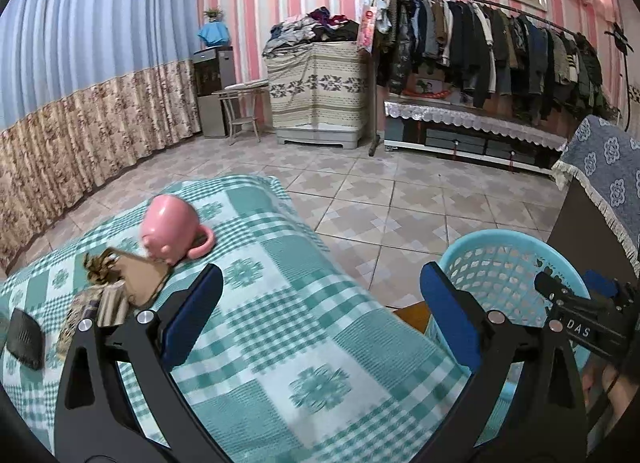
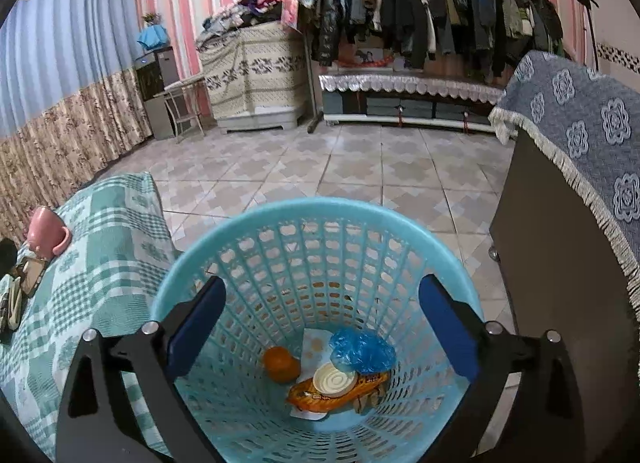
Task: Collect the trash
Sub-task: 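Open the right tool to drop the blue bag into the basket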
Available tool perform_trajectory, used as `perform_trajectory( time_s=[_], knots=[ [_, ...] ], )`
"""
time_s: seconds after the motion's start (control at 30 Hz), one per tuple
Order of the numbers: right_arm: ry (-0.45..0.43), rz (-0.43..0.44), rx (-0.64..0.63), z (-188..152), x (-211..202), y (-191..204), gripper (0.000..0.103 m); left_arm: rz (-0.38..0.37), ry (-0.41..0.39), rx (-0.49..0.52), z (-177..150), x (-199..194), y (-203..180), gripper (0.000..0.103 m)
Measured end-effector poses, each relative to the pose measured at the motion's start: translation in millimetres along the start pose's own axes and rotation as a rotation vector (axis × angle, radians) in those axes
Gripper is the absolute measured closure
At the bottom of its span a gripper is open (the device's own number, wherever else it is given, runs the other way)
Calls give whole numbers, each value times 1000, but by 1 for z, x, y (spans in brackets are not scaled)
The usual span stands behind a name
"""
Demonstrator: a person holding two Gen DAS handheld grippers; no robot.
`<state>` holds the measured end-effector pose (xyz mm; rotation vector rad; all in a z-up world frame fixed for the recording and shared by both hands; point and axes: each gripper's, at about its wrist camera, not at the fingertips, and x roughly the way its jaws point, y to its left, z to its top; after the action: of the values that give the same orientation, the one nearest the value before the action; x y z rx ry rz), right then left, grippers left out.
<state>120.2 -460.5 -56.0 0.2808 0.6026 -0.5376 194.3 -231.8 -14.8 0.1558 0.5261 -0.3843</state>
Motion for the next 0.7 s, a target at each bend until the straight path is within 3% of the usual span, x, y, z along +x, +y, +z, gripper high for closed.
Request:
perform_trajectory(
  time_s=[0.27,0.53,0.7],
  knots=[
    [-67,50,-61,-8,-31,27,7,71,-45,-16,-9,-43,39,6],
    [-100,81,-132,-20,-52,51,7,175,-63,-61,-37,-89,100,6],
    [-131,147,-182,-25,-72,79,7,242,-55,-116,-57,-115,148,6]
  ],
)
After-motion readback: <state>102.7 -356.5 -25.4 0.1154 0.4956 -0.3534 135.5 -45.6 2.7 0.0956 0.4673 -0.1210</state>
